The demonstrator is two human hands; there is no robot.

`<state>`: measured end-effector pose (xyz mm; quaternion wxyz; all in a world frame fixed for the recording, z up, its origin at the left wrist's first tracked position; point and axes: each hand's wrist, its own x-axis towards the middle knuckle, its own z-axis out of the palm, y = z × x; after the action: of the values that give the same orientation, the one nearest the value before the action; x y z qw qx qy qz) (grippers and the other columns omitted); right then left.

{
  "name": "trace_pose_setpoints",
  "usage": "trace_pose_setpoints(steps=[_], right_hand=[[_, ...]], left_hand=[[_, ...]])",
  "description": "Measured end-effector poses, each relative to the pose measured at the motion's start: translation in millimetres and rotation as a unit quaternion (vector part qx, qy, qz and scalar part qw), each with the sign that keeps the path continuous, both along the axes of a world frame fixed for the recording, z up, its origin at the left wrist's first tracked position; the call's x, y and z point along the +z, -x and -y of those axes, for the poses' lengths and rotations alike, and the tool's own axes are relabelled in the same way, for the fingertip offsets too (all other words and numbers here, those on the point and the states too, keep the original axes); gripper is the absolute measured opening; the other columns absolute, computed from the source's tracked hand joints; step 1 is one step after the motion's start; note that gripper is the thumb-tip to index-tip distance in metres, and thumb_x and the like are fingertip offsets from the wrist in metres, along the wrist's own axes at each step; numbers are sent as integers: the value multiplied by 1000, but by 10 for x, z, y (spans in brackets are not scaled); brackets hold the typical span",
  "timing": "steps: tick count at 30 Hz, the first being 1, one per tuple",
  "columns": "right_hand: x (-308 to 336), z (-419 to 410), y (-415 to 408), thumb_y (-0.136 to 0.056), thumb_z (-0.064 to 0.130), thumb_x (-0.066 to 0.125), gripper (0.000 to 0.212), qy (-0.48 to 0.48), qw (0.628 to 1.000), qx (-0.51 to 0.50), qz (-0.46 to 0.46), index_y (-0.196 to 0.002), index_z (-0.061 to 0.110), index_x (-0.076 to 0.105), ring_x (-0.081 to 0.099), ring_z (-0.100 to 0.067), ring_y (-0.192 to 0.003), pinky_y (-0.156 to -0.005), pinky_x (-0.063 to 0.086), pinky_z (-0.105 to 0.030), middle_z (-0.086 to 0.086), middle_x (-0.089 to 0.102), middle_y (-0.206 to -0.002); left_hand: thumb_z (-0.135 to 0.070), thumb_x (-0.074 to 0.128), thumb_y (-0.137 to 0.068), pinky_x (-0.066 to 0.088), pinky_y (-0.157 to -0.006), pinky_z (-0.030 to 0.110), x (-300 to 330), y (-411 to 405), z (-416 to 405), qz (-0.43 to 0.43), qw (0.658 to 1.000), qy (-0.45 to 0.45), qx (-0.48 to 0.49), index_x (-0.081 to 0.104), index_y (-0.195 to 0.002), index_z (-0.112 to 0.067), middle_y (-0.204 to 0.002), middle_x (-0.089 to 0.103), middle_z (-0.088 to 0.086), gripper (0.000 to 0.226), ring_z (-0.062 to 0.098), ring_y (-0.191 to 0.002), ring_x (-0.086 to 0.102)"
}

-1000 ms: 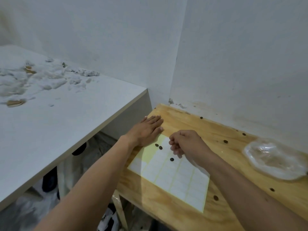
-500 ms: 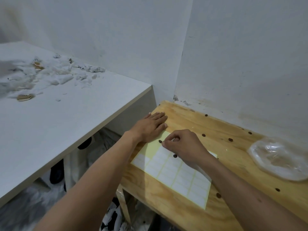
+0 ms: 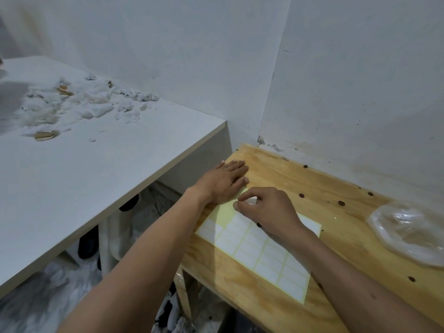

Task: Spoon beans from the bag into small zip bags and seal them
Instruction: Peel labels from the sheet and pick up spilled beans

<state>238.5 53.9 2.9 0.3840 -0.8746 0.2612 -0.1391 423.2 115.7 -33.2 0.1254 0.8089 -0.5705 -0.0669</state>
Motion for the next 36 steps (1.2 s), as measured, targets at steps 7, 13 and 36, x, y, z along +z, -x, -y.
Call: trace_pose_setpoints(steps=[7,13,36], right_hand=[[64,15,-48,-79,33,71,29,-124,991,-43,-11,-61,14,60,46,-22,-52,-55,44,-30,5,49,-53],[264,208,55,-80,19,50,14,-391,915,-100,-24,-68,12,55,29,-13,-44,-40,22,-21,-3,51,-60],[309,611,538,-85,17,45,14,-543,830,-117,50,-72,12,49,29,-12,-45,-33,21,-18,-2,46,-60]], left_hand=[[-49,20,-109,-4,-126,32,-7,-7,-1,4,1000,2,-2,20,-162,-24,-171,11,-5,58,9,-157,3],[-49,19,-109,-3,-126,33,3,13,-8,6,1000,5,4,22,-162,-24,-170,13,-5,58,9,-157,5],[-48,30,-108,2,-127,37,56,34,11,-14,1000,8,20,35,-158,-22,-168,24,-2,56,12,-156,16]])
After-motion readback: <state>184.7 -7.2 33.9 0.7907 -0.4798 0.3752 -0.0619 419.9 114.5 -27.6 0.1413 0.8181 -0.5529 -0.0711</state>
